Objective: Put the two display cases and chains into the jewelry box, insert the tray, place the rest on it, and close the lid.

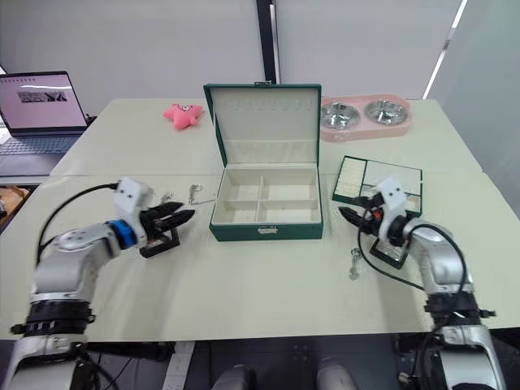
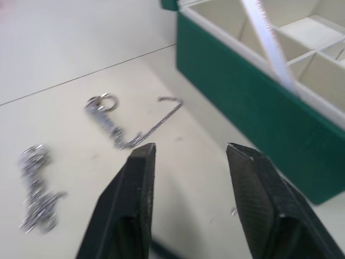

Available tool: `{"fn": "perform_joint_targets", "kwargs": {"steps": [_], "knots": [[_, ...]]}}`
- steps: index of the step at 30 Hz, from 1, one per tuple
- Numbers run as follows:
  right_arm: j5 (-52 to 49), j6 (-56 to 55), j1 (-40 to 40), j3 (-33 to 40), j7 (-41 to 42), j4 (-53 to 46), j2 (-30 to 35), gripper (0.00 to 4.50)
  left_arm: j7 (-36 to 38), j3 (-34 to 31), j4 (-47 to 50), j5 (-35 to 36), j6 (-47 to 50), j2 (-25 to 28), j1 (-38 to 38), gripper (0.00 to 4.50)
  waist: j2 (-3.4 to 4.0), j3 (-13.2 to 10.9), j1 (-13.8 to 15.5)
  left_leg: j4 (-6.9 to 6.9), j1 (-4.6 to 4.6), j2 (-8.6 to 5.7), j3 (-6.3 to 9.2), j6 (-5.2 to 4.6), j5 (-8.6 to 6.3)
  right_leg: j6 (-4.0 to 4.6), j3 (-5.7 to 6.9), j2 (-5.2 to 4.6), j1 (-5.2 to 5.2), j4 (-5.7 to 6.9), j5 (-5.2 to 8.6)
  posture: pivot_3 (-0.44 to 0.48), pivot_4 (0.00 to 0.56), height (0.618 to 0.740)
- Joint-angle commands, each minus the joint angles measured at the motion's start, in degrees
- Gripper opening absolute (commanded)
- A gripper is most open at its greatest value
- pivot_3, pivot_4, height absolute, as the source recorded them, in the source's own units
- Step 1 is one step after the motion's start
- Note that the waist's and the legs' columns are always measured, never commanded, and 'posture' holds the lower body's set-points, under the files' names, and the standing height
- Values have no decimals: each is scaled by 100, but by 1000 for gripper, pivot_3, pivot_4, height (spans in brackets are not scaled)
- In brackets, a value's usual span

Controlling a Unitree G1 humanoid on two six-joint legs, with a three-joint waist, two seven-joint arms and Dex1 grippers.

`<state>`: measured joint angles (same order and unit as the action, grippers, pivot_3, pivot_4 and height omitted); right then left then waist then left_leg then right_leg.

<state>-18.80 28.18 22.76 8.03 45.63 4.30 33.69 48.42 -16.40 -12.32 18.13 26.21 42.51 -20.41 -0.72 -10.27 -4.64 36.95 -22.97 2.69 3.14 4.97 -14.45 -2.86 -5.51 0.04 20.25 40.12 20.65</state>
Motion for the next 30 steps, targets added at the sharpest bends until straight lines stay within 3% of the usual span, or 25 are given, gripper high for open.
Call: {"fn": "perform_joint_targets", "kwargs": {"steps": [1, 4, 5, 11, 18, 30], "knots": [[-281, -167, -402, 533, 463, -294, 527, 4500, 142, -581, 30, 154, 6, 460, 444, 3461, 0, 0, 1, 0, 0, 0, -1, 0, 0, 0, 0, 0, -1, -1, 0, 0, 150, 740], [-371, -360, -813, 953, 771, -127, 1005, 4500, 206, -966, -195, 99, -132, 896, 912, 4429, -1, -2, 1, 1, 3, 0, -1, 0, 0, 0, -1, 0, -4, -2, 0, 0, 150, 740], [-377, -428, -959, 1090, 888, -1, 1178, 4500, 161, -1079, -301, 13, -221, 1052, 1070, 4471, -2, -2, 2, 1, 4, 0, -1, 0, 0, 0, -1, 0, -3, -2, 0, 0, 150, 740], [-296, -1016, -1387, 1526, 1232, 895, 1758, 4500, 56, -1591, -1319, -221, -965, 1552, 1642, 4471, -6, -5, 2, -2, 8, 0, -4, -1, 0, 0, -2, 0, -8, -10, 1, 0, 150, 740], [-219, -1500, -1327, 1525, 1250, 1688, 1841, 4500, -38, -1586, -2480, -395, -1818, 1730, 1685, 4471, -9, -7, -6, -4, 9, 1, -7, 0, -1, 0, -3, 1, -8, -8, 1, 0, 150, 740], [-177, -1666, -1238, 1413, 1234, 1837, 1806, 4500, 59, -1394, -2438, -354, -1955, 1648, 1556, 4471, -8, -7, 0, -3, 9, 1, -7, 0, -1, 0, -3, 1, -8, -7, 1, 0, 150, 740]]}}
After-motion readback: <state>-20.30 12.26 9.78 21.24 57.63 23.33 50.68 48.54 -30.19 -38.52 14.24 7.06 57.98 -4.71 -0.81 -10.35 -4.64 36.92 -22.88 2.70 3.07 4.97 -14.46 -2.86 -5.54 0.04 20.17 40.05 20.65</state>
